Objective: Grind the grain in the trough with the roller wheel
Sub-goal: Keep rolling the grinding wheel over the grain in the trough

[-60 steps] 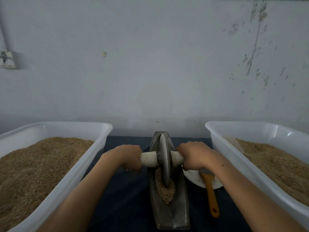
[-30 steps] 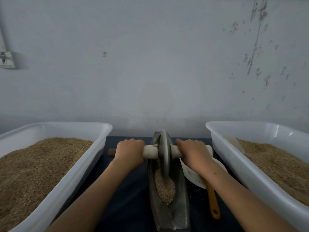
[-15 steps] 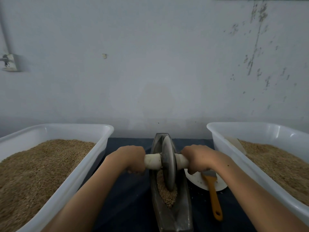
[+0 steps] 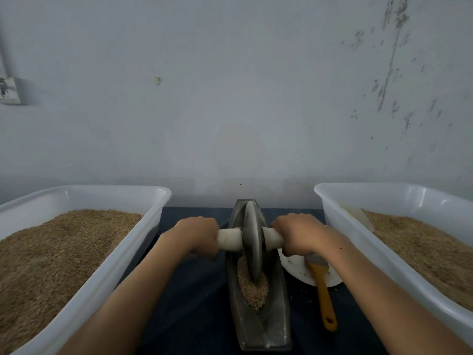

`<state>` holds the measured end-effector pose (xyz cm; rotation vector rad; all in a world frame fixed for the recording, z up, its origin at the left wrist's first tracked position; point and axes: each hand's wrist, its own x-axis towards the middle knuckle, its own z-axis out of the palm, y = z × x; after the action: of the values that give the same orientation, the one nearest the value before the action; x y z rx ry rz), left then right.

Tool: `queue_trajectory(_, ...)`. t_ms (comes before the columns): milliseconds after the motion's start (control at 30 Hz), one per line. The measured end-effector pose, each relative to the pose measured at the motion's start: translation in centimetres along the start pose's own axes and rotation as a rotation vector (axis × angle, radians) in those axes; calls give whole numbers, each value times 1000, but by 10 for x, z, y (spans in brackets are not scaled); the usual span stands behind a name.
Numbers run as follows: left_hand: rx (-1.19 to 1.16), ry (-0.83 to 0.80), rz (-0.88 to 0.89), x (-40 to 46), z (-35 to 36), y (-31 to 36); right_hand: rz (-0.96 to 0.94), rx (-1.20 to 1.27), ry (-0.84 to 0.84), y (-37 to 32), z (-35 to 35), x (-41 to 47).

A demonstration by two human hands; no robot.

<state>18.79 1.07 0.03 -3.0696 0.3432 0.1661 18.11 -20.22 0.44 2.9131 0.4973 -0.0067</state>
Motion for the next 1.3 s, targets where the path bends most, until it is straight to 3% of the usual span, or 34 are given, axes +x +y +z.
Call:
queue_trajectory(67, -110, -156, 36, -3, -2, -2, -8, 47, -99, 1, -4, -1)
queue_trajectory(133, -132, -185, 35, -3, -2, -1, 2, 105, -145, 2, -3, -2)
queue_trajectory(233, 24, 7, -30, -2, -1, 4, 33, 95, -73, 1, 0, 0)
queue_trajectory(367, 137, 316, -89, 4, 10, 8, 80, 31, 248, -4, 13, 6)
queue_trajectory(467, 140, 380, -82, 5, 13, 8, 88, 34, 374, -7, 19, 7)
queue_trajectory(567, 141, 299, -66, 3, 9, 7, 74, 16, 296, -6, 15, 4)
queue_trajectory(767, -50, -133, -9, -5, -2, 2, -6, 83, -98, 0, -4, -5)
queue_trajectory(867, -34, -132, -18, -4, -3, 3, 6, 174, -172, 2, -4, -6)
queue_trajectory(967, 97, 66, -67, -2, 0, 6, 30, 131, -74, 1, 0, -1)
queue_trajectory(1133, 138, 381, -79, 7, 13, 6, 102, 17, 330, -7, 18, 8)
queue_trajectory(1233, 135, 367, -35, 9, 13, 3, 94, 28, 359, -7, 20, 8)
queue_trajectory(1300, 118, 263, -26, 7, 10, 1, 68, 13, 266, -4, 15, 5)
